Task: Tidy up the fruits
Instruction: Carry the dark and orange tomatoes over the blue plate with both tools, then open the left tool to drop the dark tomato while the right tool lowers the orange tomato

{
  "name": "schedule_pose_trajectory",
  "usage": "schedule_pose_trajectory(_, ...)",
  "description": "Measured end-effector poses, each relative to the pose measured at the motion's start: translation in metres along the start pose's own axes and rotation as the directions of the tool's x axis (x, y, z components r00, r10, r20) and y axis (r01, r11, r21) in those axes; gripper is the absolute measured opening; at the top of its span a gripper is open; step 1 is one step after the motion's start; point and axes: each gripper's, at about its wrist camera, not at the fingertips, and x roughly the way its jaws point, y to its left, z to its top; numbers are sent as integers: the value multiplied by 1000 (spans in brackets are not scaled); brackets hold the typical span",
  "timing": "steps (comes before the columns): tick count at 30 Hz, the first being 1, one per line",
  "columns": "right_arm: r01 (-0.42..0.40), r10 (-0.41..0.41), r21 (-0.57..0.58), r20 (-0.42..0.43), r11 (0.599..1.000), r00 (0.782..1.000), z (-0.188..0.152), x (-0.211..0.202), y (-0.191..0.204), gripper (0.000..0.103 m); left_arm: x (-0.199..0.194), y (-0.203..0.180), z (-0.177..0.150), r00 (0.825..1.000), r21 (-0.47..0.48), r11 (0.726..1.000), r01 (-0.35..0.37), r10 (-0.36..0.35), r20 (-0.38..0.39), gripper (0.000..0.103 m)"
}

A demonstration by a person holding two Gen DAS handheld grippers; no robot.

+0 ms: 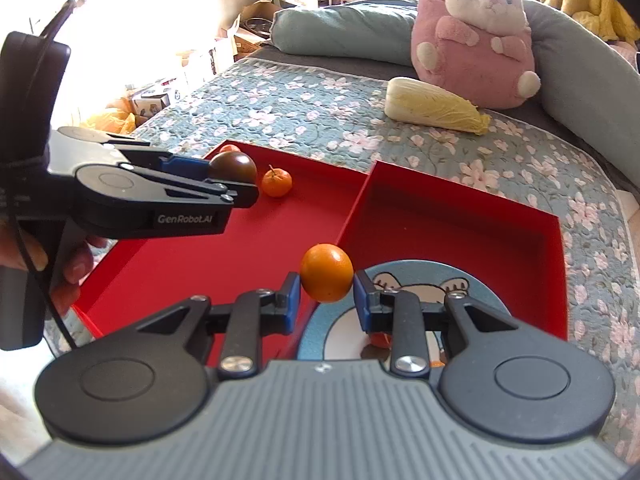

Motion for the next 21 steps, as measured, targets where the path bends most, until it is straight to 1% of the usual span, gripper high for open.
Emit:
schedule_pose_trajectory(7, 70, -69, 49, -6, 996, 998, -23, -20, -33, 32, 3, -54, 8, 998, 58, 996, 64, -65, 7, 48)
schedule_pose_trajectory(12, 106, -104, 73, -23, 992, 994, -36, -26, -53, 32, 17, -89, 9, 995, 103, 990, 100, -99, -14, 48)
schedule_pose_trajectory(21, 117, -114, 92, -44, 989, 993, -45, -25, -69, 32, 44, -118, 6, 990, 132, 982, 135, -127, -64, 48)
